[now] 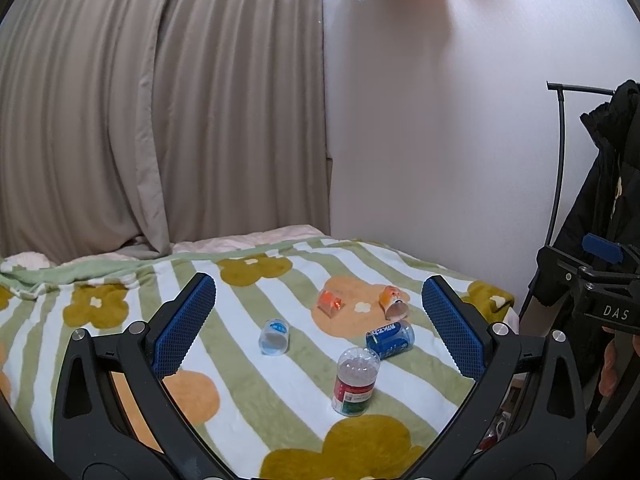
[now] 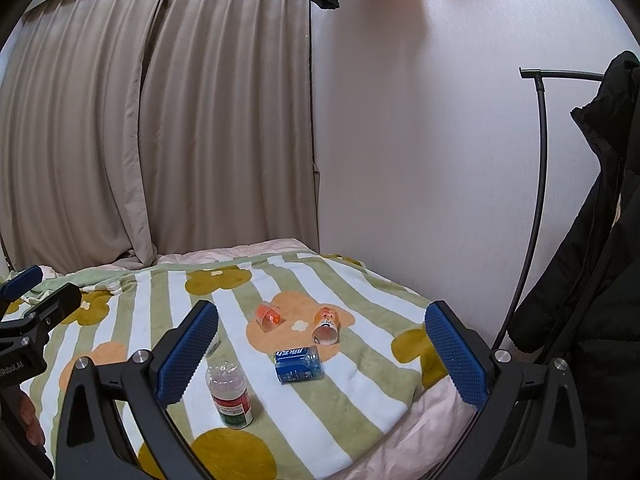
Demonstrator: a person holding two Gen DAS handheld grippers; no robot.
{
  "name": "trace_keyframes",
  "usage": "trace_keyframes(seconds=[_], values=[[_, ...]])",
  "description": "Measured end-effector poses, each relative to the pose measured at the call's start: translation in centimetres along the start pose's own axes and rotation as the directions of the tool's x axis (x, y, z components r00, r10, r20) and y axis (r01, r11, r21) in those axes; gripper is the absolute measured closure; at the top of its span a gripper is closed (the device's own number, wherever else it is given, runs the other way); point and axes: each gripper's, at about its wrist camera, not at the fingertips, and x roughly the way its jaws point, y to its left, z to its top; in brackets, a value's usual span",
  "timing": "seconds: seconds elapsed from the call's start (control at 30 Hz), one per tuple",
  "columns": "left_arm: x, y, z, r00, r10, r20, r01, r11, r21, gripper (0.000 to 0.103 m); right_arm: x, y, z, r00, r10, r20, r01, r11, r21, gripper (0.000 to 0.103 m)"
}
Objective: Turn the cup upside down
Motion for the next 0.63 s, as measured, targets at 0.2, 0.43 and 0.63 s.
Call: trace_keyframes(seconds=[0.2, 0.43, 0.63], values=[[0.03, 0.26, -0.43, 1.0, -0.006, -0.002, 0.006, 1.0, 0.005, 0.0, -0.05, 0.01, -0.01, 1.0, -0.001, -0.001, 0.001, 1.0, 0.0, 0.0], [-0.34, 0.34, -0.62, 0.999, 0.027, 0.029, -0.027, 0.999, 0.02, 0.0, -0.05, 0.0, 0.0, 1.0, -0.002, -0.001, 0.002, 1.0, 0.0, 0.0], [-0.2, 0.39, -0.46, 0.999, 0.032, 0.04, -0.033, 0.999, 0.036, 0.0, -0.06, 0.02, 0.0, 1.0, -0.003, -0.001, 0.003, 1.0, 0.002, 0.0]])
